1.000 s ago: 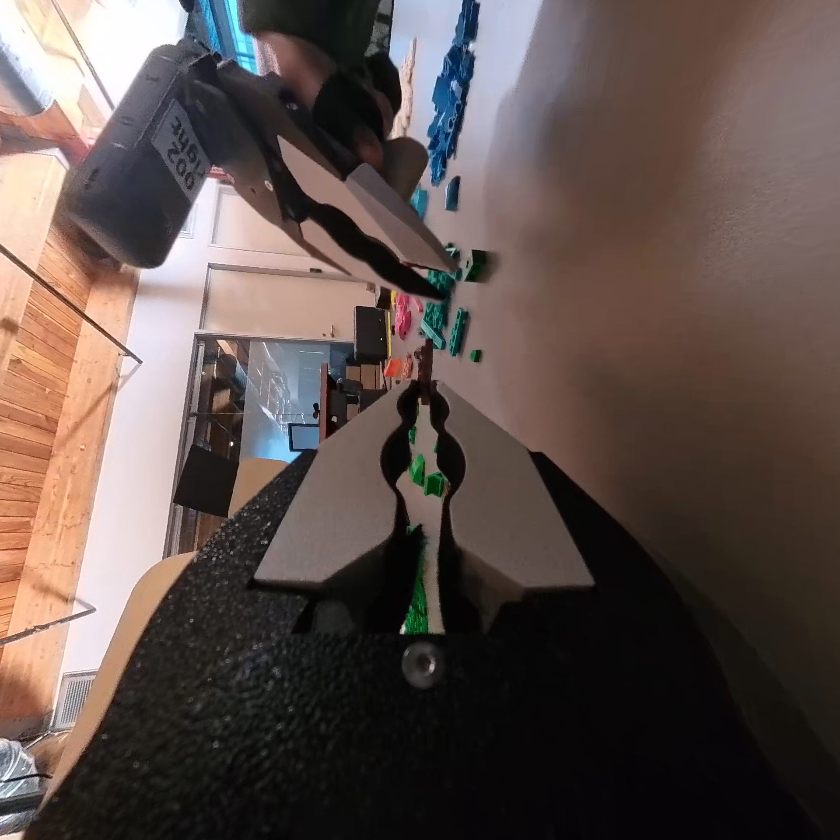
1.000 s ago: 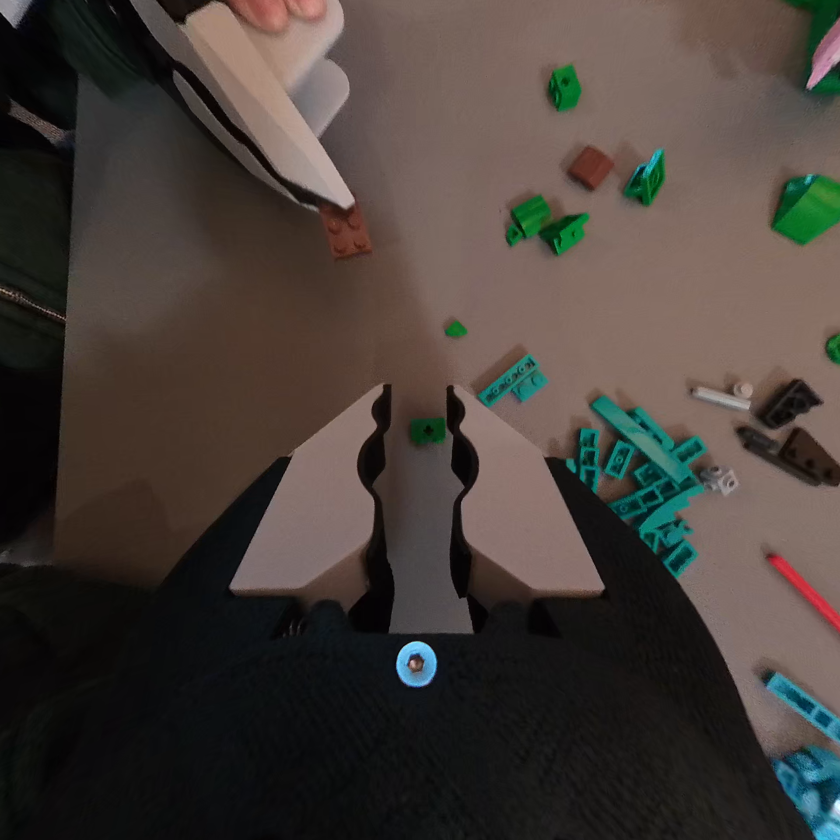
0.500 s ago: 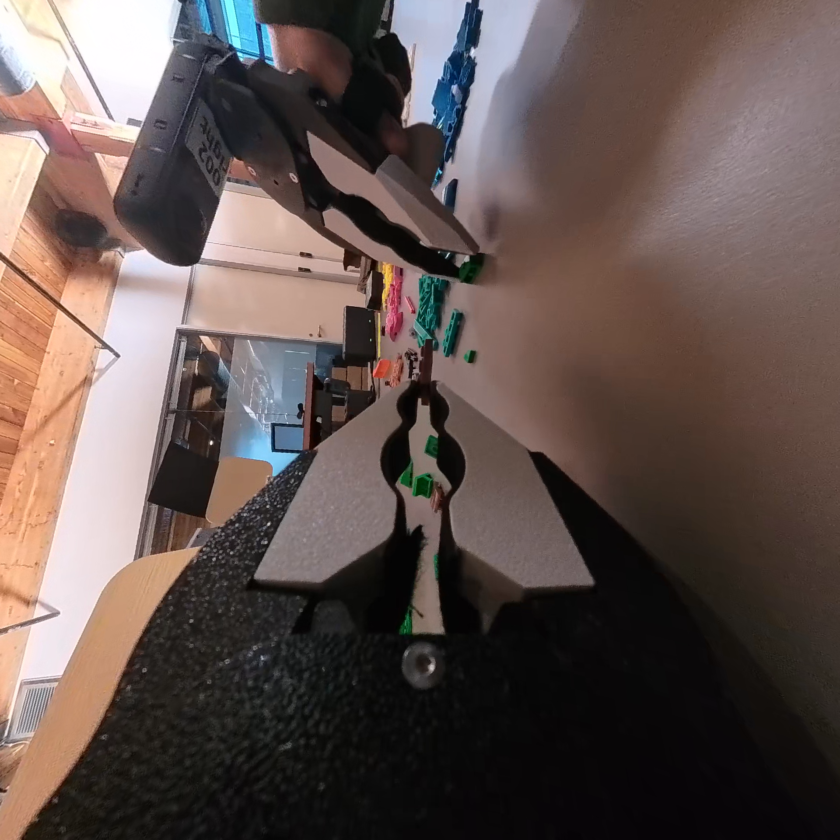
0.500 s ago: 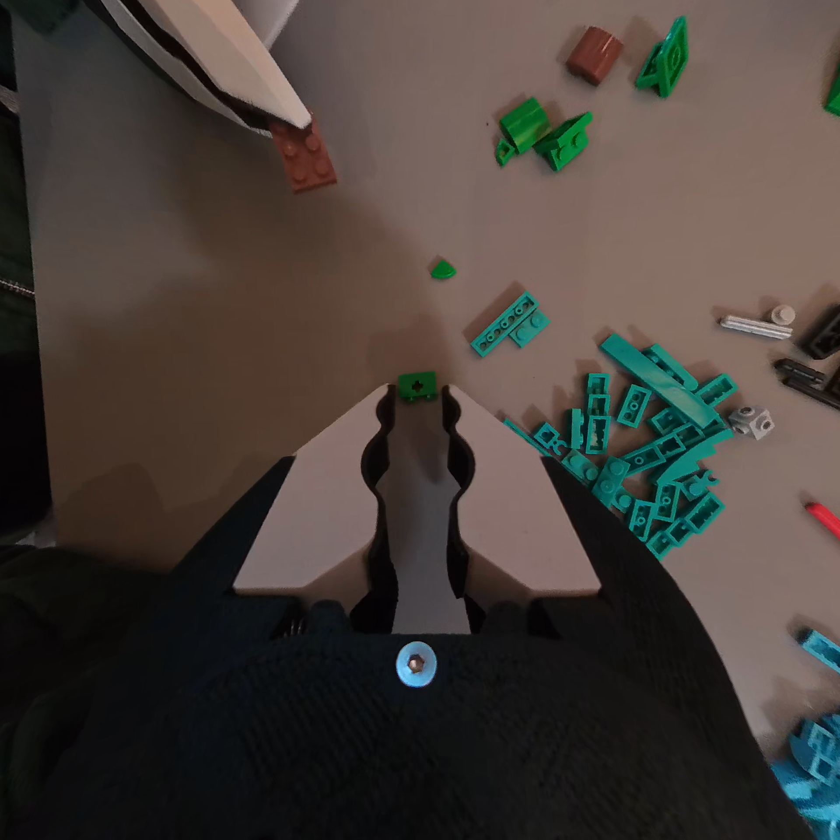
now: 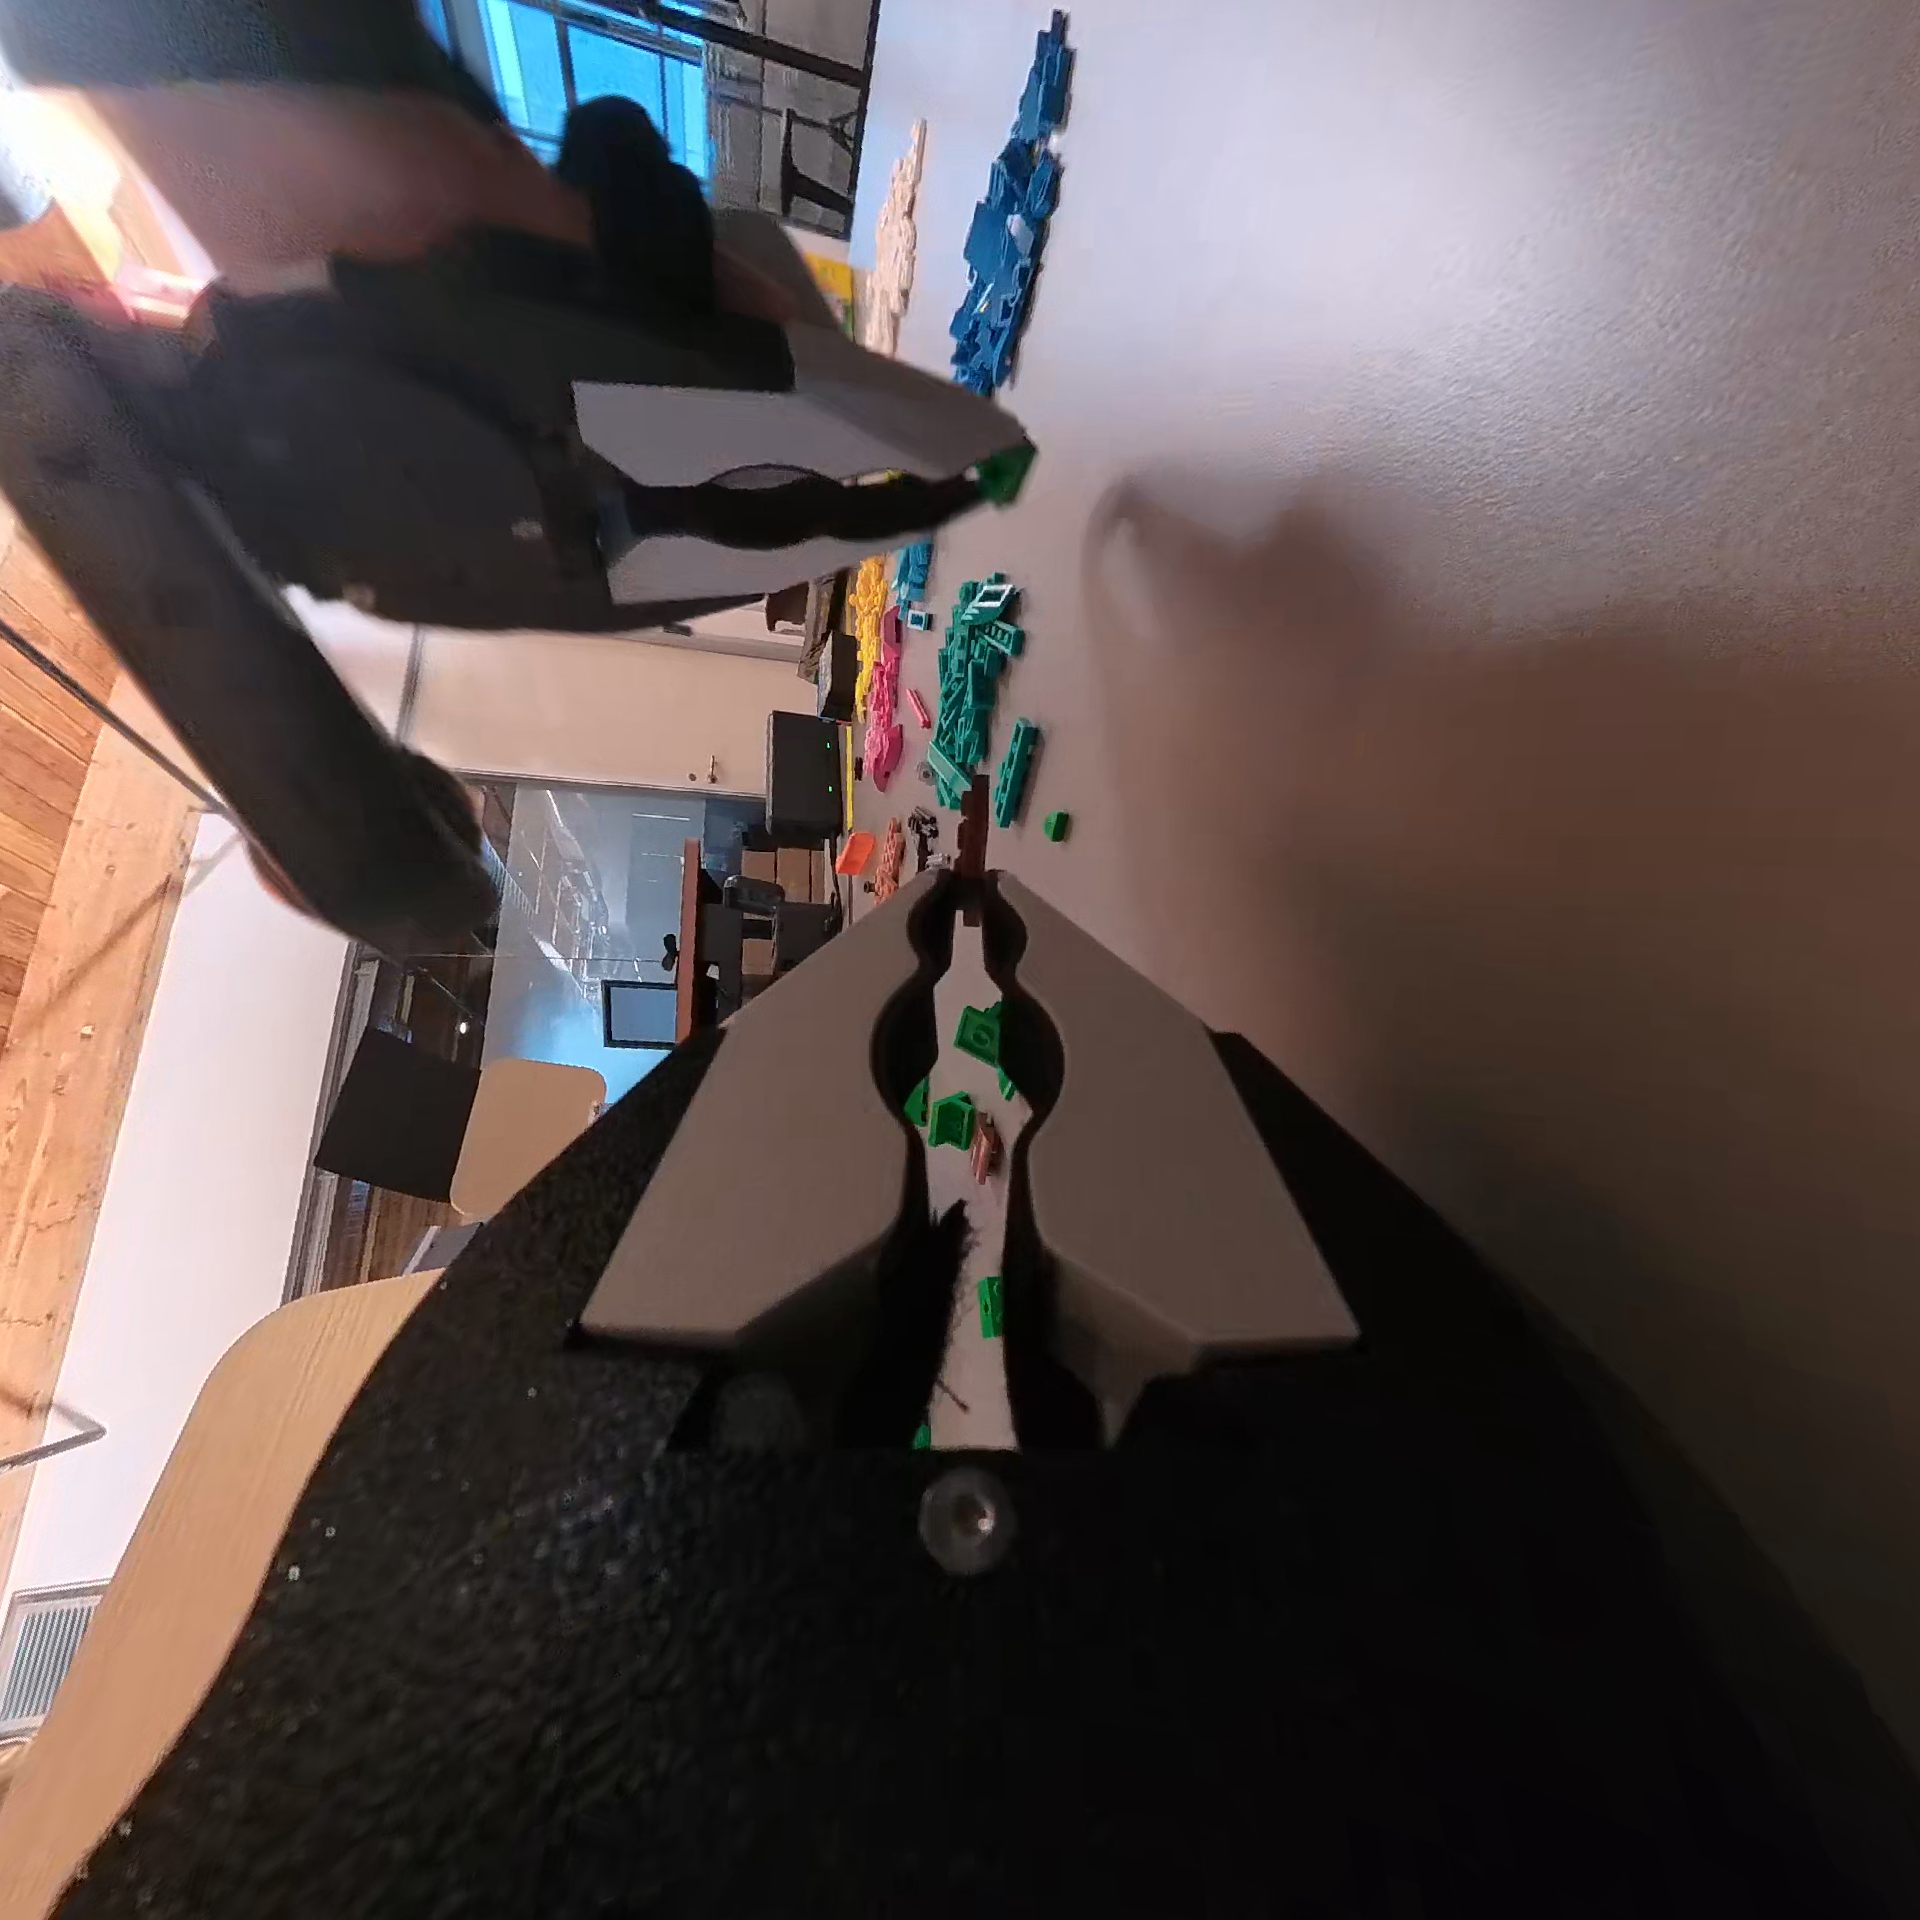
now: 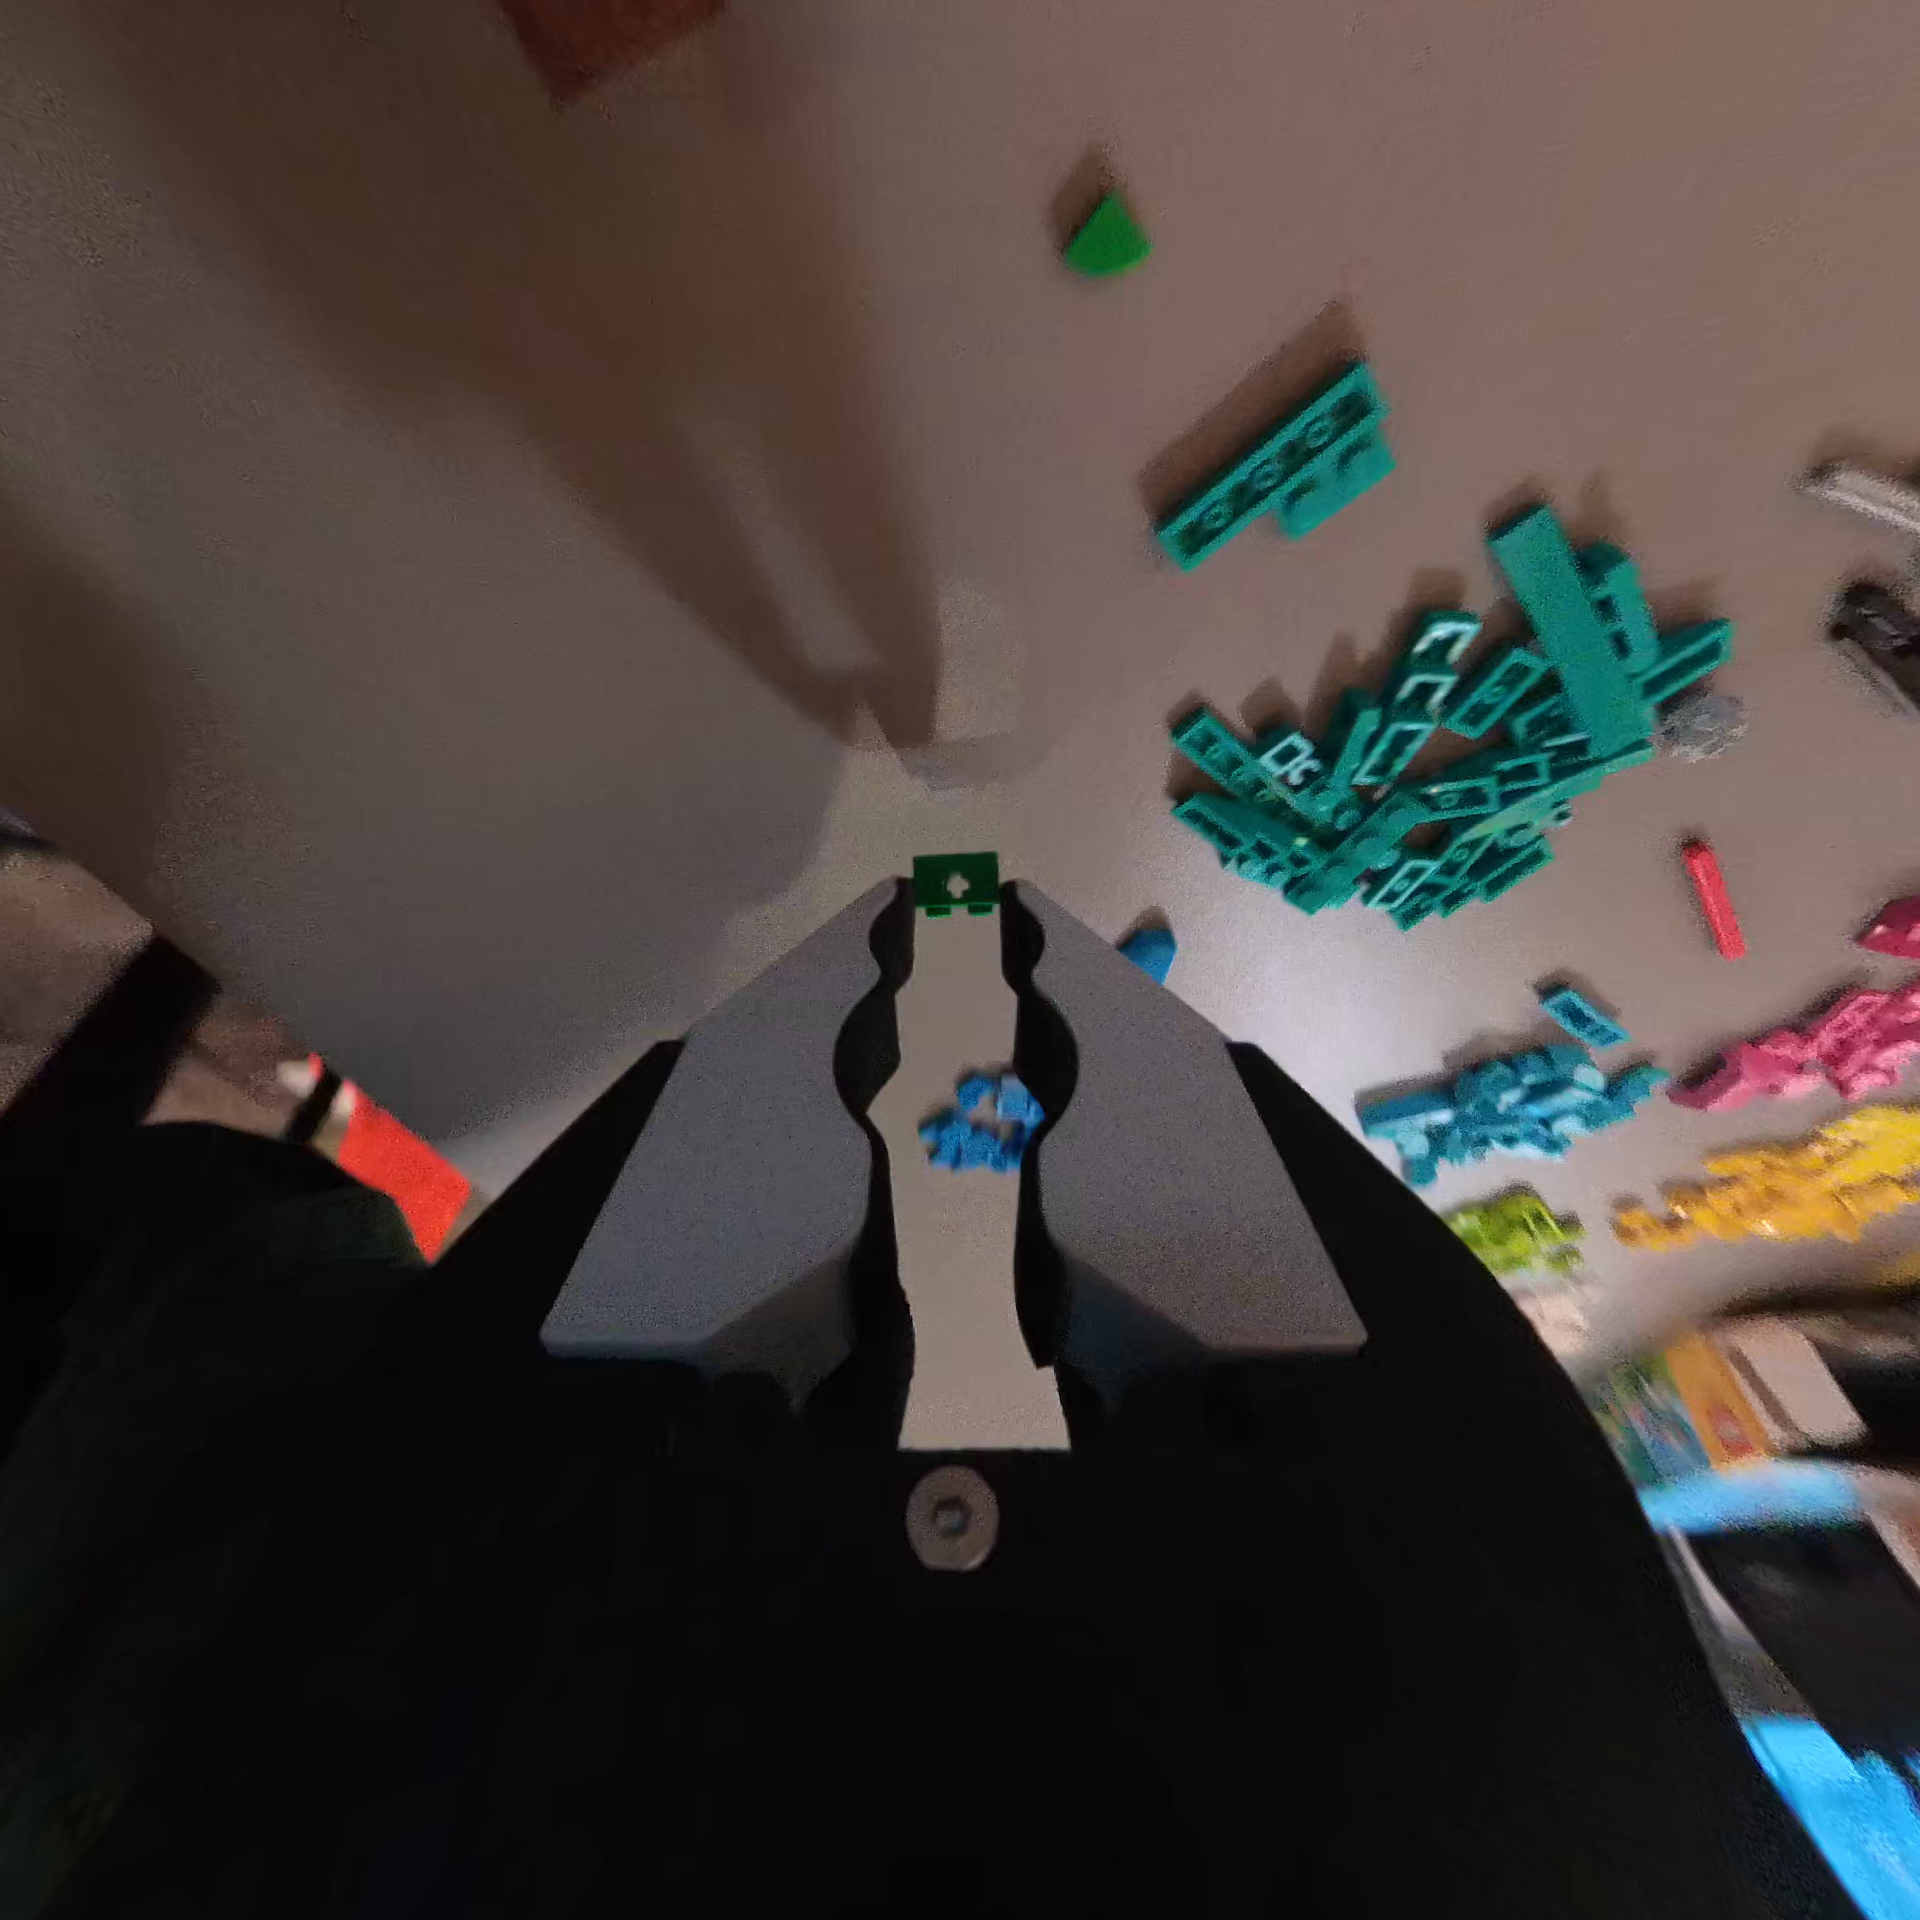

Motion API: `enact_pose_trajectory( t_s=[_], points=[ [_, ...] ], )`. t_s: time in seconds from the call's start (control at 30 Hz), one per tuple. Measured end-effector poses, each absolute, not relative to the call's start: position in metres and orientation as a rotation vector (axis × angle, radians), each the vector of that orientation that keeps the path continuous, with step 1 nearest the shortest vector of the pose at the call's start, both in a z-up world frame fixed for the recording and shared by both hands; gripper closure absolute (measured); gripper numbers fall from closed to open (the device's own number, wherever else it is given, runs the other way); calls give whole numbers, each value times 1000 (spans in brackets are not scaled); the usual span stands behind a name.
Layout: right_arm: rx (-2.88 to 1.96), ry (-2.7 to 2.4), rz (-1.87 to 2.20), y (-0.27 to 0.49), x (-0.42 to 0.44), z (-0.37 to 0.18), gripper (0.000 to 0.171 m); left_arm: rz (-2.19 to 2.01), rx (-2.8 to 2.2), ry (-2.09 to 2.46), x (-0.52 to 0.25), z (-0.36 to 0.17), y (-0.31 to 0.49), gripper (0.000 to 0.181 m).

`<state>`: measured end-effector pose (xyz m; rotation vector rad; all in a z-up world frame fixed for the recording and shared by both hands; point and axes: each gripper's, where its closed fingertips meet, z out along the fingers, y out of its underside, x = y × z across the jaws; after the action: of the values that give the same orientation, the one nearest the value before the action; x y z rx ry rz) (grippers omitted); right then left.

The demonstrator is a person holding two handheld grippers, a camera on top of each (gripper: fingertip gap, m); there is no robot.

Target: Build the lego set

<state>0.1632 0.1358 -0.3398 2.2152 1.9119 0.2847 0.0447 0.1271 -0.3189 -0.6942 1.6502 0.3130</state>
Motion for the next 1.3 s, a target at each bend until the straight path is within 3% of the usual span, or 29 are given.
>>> enact_pose_trajectory(
  t_s=[0.03, 0.23, 0.33, 0.53, 0.7, 0.8, 1.3],
  points=[
    [2150, 1894, 340, 133, 166, -339, 156, 313, -691, 1653, 45, -319, 126, 179],
    [2010, 1856, 384, 122, 165, -355, 156, 308, -683, 1656, 45, -318, 124, 179],
    [2092, 1850, 372, 120, 167, -356, 142, 300, -679, 1661, 46, -319, 123, 179],
    [2552, 2095, -265, 116, 154, -338, 127, 298, -674, 1663, 46, -318, 121, 179],
    [2817, 2228, -1008, 118, 152, -325, 133, 292, -667, 1659, 48, -317, 119, 179],
    [2788, 2304, -1178, 116, 156, -327, 134, 292, -661, 1659, 48, -316, 118, 179],
    [2499, 2299, -1241, 121, 149, -351, 145, 286, -666, 1671, 49, -319, 119, 179]
  ],
)
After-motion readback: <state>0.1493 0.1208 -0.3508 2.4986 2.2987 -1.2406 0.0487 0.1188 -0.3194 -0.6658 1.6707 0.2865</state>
